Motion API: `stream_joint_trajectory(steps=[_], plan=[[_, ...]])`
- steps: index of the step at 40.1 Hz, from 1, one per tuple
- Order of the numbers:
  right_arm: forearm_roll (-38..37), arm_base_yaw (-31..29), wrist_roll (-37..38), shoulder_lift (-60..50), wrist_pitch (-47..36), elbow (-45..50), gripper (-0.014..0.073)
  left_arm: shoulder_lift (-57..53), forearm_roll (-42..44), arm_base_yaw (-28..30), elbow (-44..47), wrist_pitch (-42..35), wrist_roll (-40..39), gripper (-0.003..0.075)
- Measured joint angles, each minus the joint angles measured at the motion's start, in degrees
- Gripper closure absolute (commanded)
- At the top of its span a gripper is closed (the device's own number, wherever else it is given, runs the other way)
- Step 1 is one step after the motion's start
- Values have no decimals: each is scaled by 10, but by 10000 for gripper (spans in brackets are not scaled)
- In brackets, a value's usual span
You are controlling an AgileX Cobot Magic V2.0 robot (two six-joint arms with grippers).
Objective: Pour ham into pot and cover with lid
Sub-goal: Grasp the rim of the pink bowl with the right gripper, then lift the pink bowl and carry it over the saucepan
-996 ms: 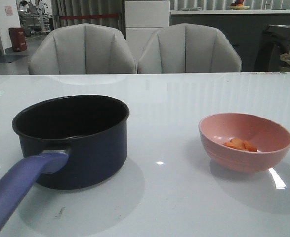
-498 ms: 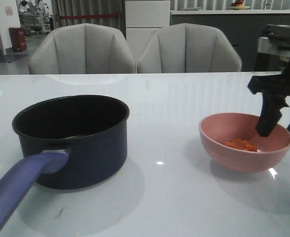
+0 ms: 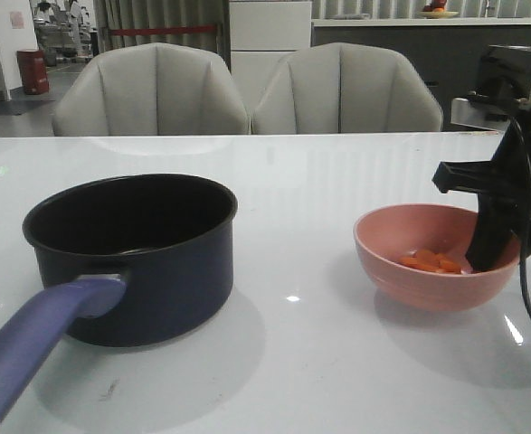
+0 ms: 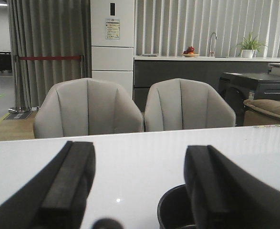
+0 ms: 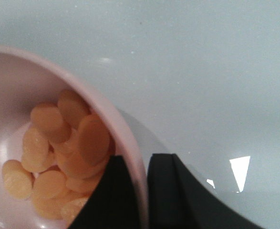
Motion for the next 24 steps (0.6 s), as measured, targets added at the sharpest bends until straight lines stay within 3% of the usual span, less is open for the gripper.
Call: stream_joint_trajectory(steps=[13,24], plan=[[-16,43,-7,-17,38,-88,455,0,0,0,0,0,0,274],[-116,163,-9,-72,-83,-127,455,0,0,0,0,0,0,274]])
